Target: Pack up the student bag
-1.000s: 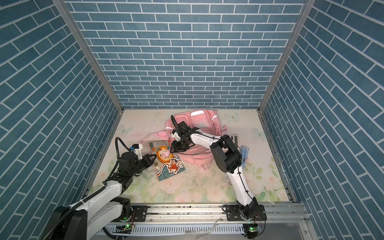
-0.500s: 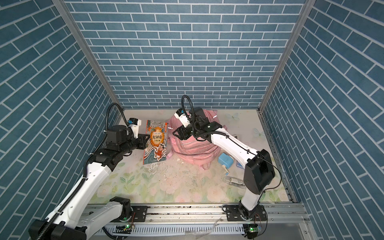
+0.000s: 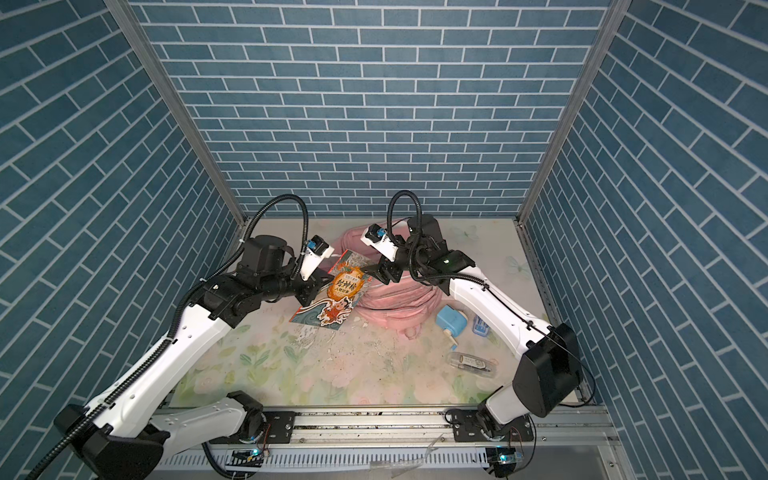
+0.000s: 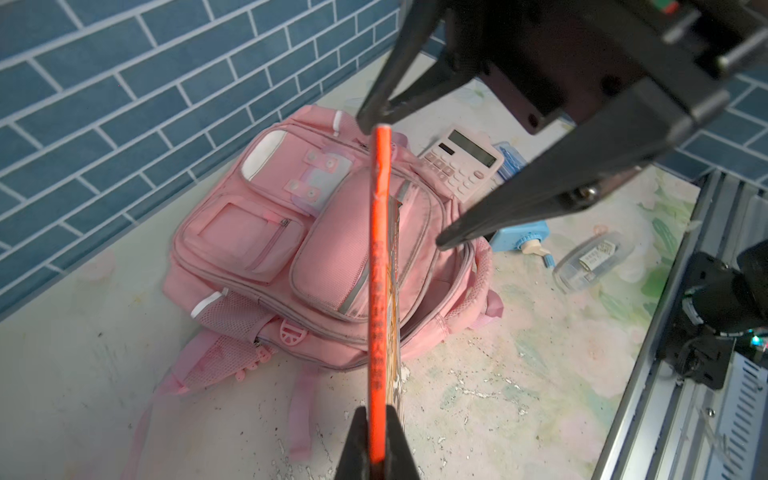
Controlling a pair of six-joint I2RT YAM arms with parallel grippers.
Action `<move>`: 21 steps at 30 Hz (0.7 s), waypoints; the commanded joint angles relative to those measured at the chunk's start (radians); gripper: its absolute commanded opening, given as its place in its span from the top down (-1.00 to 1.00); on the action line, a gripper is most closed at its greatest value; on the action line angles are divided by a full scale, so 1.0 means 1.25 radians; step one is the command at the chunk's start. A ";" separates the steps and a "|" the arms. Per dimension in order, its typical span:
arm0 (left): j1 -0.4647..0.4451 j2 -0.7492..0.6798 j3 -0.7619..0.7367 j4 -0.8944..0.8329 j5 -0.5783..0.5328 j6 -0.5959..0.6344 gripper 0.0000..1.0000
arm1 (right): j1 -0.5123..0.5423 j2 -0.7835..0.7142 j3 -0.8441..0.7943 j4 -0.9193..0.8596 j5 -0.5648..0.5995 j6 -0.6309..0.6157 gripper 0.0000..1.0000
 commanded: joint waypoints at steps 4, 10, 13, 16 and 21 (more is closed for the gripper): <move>-0.039 0.036 0.083 -0.022 0.035 0.153 1.00 | -0.022 -0.005 0.014 -0.101 -0.222 -0.142 -0.40; -0.040 0.041 0.090 -0.010 0.094 0.209 1.00 | -0.056 -0.015 -0.025 -0.109 -0.295 -0.154 -0.15; -0.040 0.051 0.094 -0.018 0.078 0.222 1.00 | -0.068 -0.030 -0.044 -0.103 -0.311 -0.136 0.25; -0.040 0.058 0.092 -0.007 0.071 0.223 1.00 | -0.073 -0.039 -0.064 -0.094 -0.308 -0.111 0.84; -0.031 0.029 0.065 0.103 -0.055 0.138 -0.42 | -0.090 -0.075 -0.108 -0.067 -0.310 -0.047 1.00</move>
